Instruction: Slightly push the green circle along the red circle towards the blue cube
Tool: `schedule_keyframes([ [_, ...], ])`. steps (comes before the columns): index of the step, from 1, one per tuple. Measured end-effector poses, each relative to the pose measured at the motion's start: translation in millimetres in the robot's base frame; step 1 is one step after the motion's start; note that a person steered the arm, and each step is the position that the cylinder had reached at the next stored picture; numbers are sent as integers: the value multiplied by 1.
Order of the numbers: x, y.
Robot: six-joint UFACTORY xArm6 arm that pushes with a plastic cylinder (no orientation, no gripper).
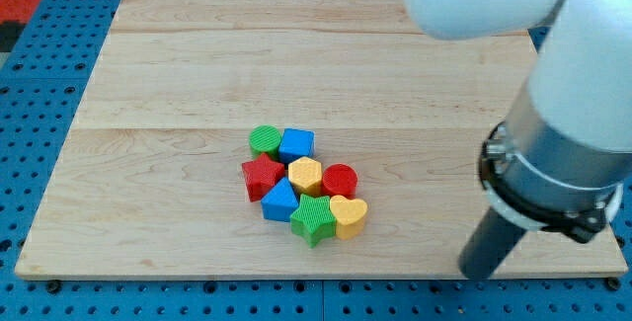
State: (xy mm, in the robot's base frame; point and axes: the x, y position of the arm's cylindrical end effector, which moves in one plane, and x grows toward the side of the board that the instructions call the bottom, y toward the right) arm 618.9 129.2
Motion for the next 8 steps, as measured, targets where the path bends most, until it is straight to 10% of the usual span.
schedule_keyframes([
  [2,0,-206],
  [8,-52,-76],
])
